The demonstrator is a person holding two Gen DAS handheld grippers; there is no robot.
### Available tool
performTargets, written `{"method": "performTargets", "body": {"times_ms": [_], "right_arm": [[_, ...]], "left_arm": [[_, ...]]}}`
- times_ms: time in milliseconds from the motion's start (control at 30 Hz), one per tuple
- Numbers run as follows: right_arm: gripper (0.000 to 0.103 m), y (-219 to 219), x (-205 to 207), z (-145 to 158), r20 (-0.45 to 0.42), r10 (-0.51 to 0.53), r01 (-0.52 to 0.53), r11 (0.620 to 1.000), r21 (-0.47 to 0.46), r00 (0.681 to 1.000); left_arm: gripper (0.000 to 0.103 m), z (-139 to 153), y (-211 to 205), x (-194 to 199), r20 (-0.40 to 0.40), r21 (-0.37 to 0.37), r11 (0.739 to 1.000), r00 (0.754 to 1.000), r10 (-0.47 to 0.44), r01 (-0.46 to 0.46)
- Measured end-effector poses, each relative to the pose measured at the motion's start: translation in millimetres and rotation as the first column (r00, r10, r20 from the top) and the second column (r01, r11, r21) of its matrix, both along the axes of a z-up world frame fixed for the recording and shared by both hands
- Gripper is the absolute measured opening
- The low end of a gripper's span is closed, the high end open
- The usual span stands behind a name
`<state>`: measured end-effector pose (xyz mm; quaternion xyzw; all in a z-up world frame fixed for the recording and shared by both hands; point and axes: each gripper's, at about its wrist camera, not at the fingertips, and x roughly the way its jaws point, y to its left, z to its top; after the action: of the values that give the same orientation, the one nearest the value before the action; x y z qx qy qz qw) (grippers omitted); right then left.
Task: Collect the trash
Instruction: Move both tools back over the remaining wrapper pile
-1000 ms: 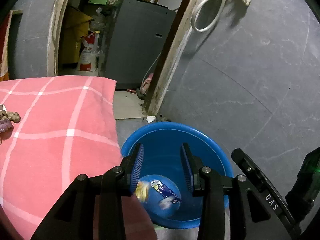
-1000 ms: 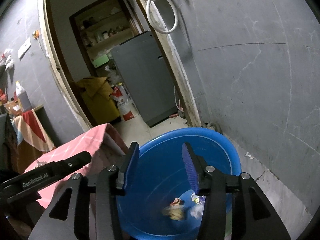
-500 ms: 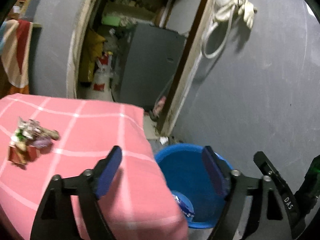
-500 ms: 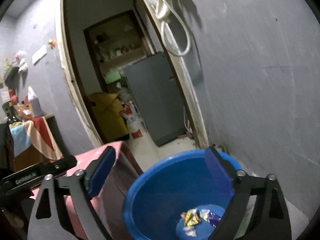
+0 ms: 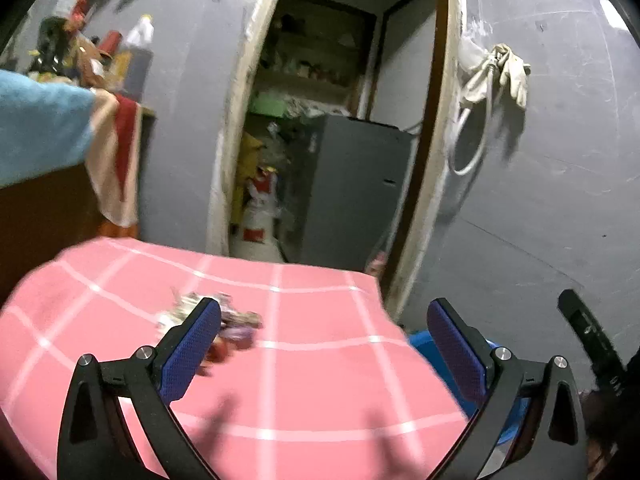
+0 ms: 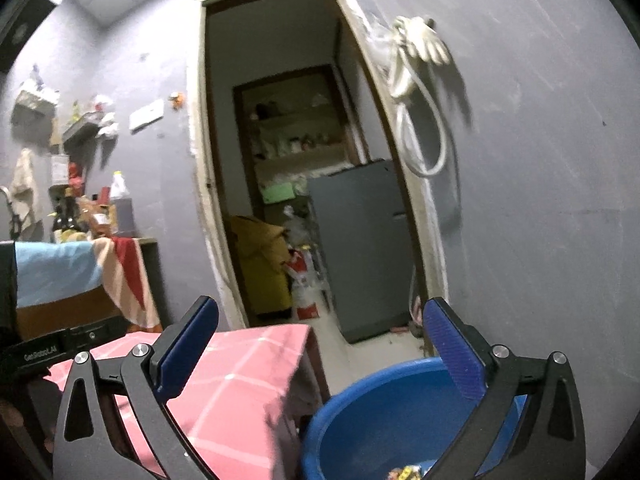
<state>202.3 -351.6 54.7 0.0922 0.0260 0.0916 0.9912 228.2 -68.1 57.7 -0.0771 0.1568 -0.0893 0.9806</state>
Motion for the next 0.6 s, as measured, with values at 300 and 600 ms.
{"method": "performTargets", "body": {"times_ms": [300, 600], "right_arm": [[0.103, 50.1, -6.2, 14.2, 0.075, 0.099, -0.096, 0.994, -0.046, 0.992], [0.103, 93.6, -0.1, 24.4, 0.081, 0.22, -0.216, 0.974, -0.065, 0.972]], "left_arm": [[0.101, 2.9, 47.7, -29.8, 0.099, 0.06, 0.993, 0.99, 0.1, -0.106], [0.101, -2.7, 94.9, -39.1, 0.069, 0.061, 0.977, 0.977, 0.2, -0.205]]}}
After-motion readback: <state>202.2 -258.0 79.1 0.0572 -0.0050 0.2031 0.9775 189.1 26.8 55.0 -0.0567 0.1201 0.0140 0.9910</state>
